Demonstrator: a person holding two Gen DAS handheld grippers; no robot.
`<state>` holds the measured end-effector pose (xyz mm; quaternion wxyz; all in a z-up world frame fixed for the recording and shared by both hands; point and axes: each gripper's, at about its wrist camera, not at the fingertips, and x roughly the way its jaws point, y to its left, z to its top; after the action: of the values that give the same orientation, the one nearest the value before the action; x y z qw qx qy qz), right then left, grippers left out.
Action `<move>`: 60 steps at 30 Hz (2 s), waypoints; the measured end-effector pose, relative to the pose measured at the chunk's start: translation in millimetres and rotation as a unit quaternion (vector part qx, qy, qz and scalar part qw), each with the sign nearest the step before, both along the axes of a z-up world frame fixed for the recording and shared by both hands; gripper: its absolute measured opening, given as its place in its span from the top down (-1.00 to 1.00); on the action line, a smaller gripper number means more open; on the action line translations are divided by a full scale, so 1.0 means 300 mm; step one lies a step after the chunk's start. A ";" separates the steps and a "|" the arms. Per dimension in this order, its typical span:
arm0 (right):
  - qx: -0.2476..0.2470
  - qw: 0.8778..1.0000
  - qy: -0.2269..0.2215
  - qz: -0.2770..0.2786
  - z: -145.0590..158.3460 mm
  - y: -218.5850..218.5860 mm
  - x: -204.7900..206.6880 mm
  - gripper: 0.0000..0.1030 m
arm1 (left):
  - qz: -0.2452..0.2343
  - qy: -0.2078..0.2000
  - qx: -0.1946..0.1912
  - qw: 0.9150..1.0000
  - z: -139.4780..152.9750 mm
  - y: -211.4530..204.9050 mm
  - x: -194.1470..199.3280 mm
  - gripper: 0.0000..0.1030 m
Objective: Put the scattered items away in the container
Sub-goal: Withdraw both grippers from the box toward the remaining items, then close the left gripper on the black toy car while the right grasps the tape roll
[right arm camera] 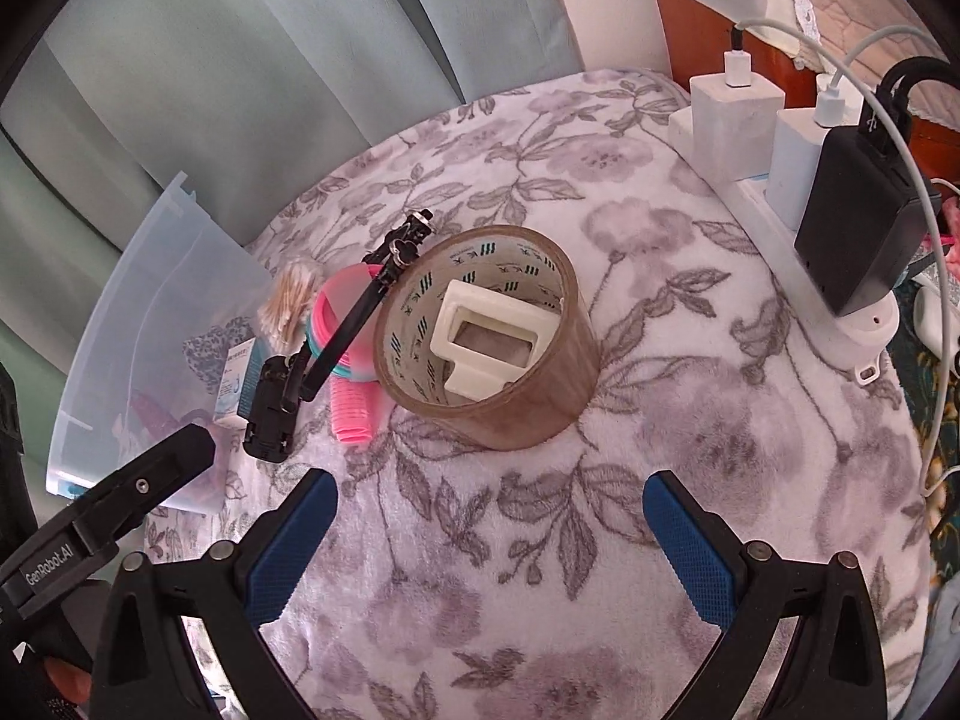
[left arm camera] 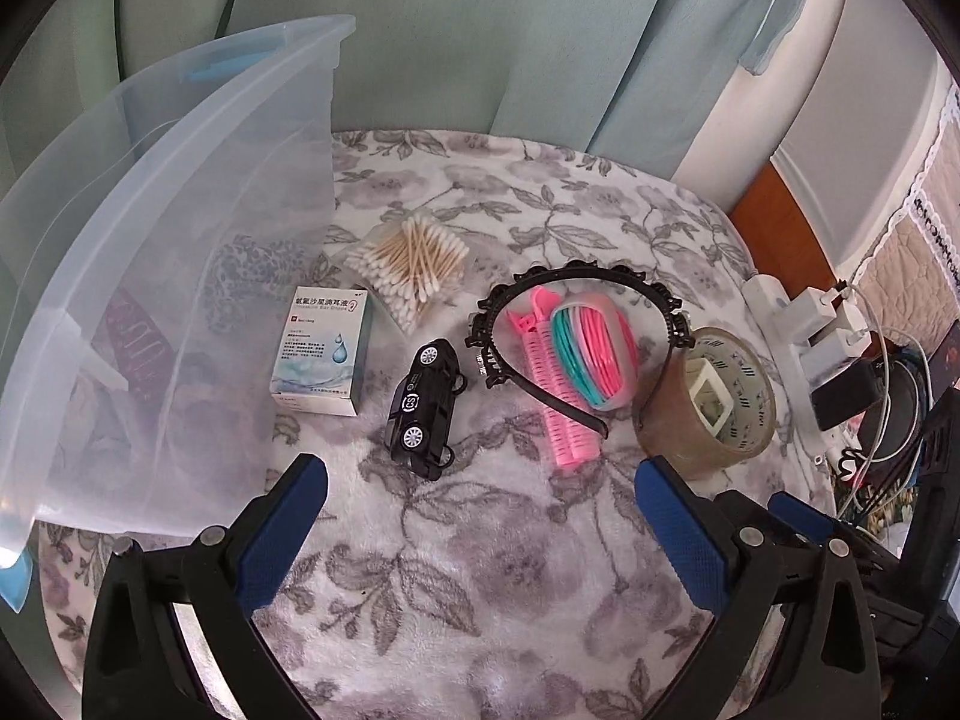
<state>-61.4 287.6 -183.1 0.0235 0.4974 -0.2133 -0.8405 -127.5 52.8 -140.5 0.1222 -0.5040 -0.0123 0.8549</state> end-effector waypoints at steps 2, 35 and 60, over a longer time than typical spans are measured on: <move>0.004 1.000 -0.002 -0.001 -0.012 -0.002 -0.008 -1.00 | -0.001 -0.003 -0.005 1.000 -0.019 0.000 -0.013 -0.94; 0.053 0.998 0.021 0.020 -0.085 -0.049 -0.161 -1.00 | 0.018 -0.034 0.005 0.999 -0.190 -0.029 -0.152 0.07; 0.066 0.997 0.029 0.003 -0.064 -0.062 -0.190 -0.86 | 0.025 -0.037 -0.025 0.999 -0.220 -0.023 -0.182 0.42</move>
<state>-118.4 269.0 -202.4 -0.0008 0.4741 -0.1551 -0.8667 -182.0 46.0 -206.5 0.0874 -0.5380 -0.0078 0.8384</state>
